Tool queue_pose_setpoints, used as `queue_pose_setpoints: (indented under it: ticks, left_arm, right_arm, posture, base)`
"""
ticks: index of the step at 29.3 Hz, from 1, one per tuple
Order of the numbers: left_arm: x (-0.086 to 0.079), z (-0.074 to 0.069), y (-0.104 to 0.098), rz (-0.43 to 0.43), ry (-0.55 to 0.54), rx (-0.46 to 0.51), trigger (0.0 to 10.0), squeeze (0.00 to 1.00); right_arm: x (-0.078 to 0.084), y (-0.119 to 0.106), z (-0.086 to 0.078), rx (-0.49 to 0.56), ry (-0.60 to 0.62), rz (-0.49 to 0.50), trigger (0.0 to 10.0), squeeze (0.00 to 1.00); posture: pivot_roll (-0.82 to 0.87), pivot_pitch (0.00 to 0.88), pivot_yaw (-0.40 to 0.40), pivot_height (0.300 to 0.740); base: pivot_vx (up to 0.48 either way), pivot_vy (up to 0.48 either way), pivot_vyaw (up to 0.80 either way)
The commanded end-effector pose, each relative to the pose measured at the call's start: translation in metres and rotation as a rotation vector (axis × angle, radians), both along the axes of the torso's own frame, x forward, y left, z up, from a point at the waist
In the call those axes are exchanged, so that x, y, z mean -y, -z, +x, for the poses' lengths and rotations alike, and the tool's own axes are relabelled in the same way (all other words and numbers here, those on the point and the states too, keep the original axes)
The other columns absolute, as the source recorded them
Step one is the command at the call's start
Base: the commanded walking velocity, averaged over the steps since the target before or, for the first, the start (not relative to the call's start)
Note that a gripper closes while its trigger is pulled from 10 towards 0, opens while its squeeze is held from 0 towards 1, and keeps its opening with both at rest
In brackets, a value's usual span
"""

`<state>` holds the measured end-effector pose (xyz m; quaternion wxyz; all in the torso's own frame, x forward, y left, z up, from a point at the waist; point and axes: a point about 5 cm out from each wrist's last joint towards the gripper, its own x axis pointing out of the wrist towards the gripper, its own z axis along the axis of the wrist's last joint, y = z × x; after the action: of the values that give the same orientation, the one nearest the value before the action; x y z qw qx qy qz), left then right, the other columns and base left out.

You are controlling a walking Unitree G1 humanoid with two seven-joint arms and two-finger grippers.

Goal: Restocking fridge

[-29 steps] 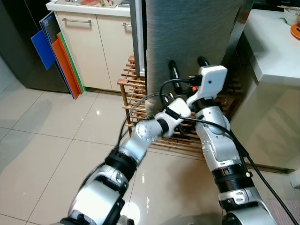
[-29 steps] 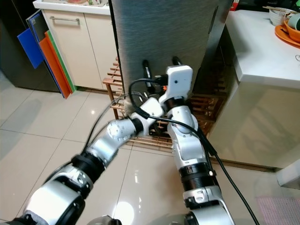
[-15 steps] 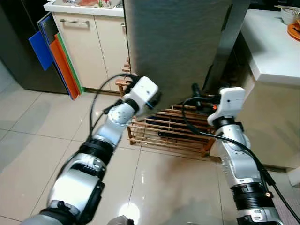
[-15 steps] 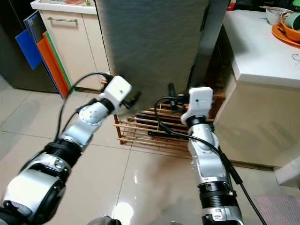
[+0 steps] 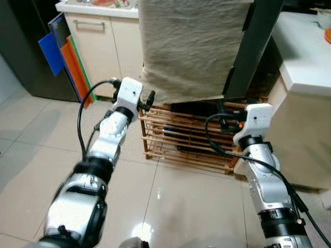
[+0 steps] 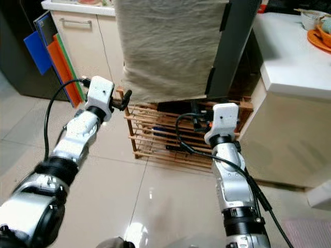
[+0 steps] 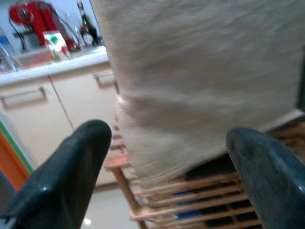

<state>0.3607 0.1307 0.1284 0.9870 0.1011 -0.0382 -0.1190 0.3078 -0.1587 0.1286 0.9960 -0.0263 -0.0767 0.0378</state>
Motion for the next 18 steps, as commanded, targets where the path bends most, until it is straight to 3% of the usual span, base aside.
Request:
queue_pose_setpoints:
  ticks: [1, 3, 6, 7, 10, 12, 18]
  left_arm:
    - [-0.006, -0.002, -0.005, -0.04, -0.036, 0.027, 10.0, 0.0]
    - [-0.007, -0.01, -0.003, -0.093, -0.061, 0.042, 10.0, 0.0]
    - [-0.025, -0.025, -0.007, -0.145, -0.202, 0.102, 10.0, 0.0]
    - [-0.025, -0.025, -0.007, -0.145, -0.202, 0.102, 10.0, 0.0]
    - [-0.054, -0.04, 0.0, -0.117, -0.318, 0.089, 10.0, 0.0]
    - [-0.064, -0.05, 0.009, -0.108, -0.337, 0.051, 10.0, 0.0]
    - [-0.054, -0.06, 0.011, -0.104, -0.285, 0.034, 10.0, 0.0]
  right_arm:
    - [-0.002, -0.001, -0.002, -0.003, -0.002, 0.005, 10.0, 0.0]
    - [-0.004, 0.002, -0.005, -0.001, 0.009, 0.011, 10.0, 0.0]
    - [0.005, 0.007, -0.013, 0.005, 0.121, 0.018, 10.0, 0.0]
    - [0.005, 0.007, -0.013, 0.005, 0.121, 0.018, 10.0, 0.0]
    - [0.016, 0.019, -0.02, -0.04, 0.172, 0.004, 10.0, 0.0]
    - [0.019, 0.028, -0.024, -0.069, 0.171, -0.007, 10.0, 0.0]
    - [0.016, 0.035, -0.027, -0.089, 0.146, -0.022, 10.0, 0.0]
  posture:
    - [-0.09, 0.0, 0.034, 0.74]
    - [-0.08, 0.0, 0.03, 0.74]
    - [-0.08, 0.0, 0.028, 0.74]
    - [-0.08, 0.0, 0.028, 0.74]
    - [-0.07, 0.0, 0.024, 0.74]
    - [-0.06, 0.0, 0.019, 0.74]
    - [-0.05, 0.0, 0.003, 0.74]
  base:
    - [0.0, 0.0, 0.0]
    - [0.0, 0.0, 0.0]
    - [0.0, 0.0, 0.0]
    - [0.0, 0.0, 0.0]
    - [0.0, 0.0, 0.0]
    - [0.0, 0.0, 0.0]
    - [0.0, 0.0, 0.0]
